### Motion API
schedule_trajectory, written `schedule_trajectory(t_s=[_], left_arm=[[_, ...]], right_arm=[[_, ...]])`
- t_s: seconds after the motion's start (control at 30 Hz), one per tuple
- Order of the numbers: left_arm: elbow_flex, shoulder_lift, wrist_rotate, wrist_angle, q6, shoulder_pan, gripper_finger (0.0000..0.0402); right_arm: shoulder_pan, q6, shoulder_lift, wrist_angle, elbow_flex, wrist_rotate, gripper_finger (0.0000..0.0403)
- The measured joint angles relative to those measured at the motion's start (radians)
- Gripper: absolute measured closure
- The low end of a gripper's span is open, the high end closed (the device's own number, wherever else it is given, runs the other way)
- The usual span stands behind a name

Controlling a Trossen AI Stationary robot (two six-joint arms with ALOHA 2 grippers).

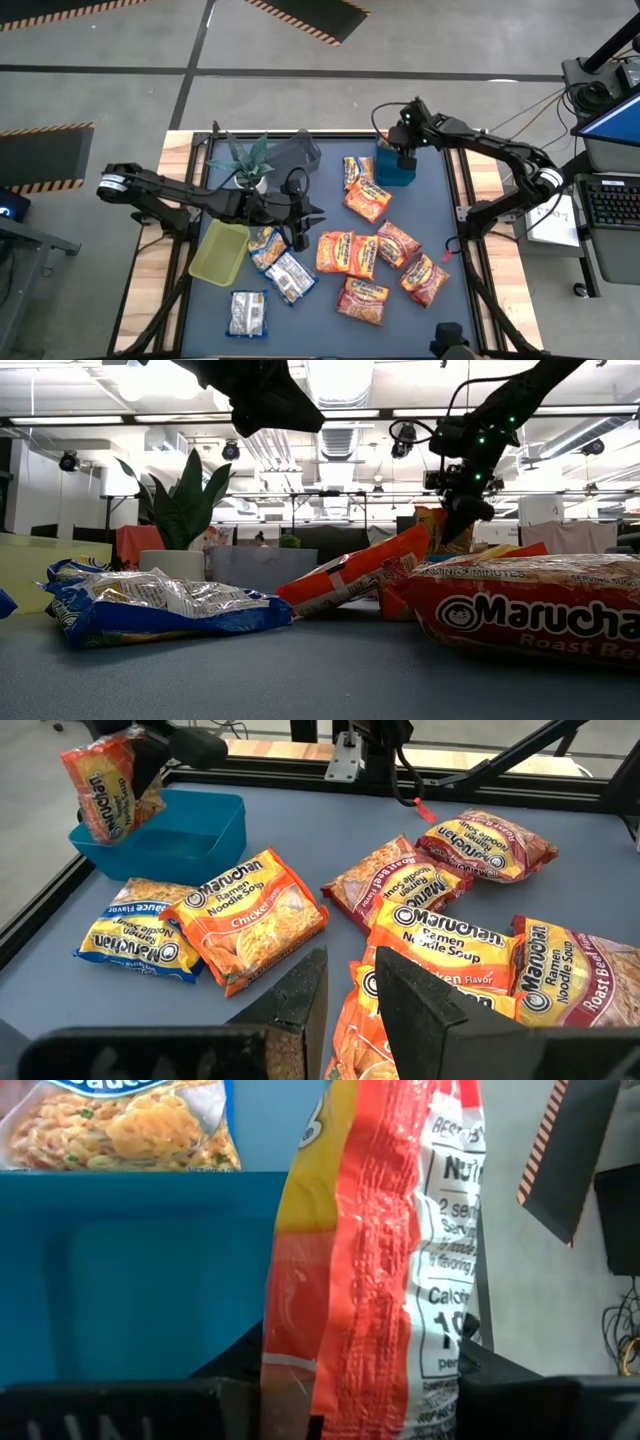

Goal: Sort Maruchan noodles
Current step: Put the orange noodle pack into blue bin

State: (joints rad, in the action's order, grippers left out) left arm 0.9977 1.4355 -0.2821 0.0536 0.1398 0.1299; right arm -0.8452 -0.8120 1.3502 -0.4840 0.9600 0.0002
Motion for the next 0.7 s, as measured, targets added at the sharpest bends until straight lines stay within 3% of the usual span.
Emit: schedule_trajectory(t_s=[0.7], left_arm=[[0.000,0.000,0.001,0.000,-0.005,0.000,0.0332]], right_arm=[[0.000,-0.012,0.000,0.214,-0.154,0.001,0.0282]])
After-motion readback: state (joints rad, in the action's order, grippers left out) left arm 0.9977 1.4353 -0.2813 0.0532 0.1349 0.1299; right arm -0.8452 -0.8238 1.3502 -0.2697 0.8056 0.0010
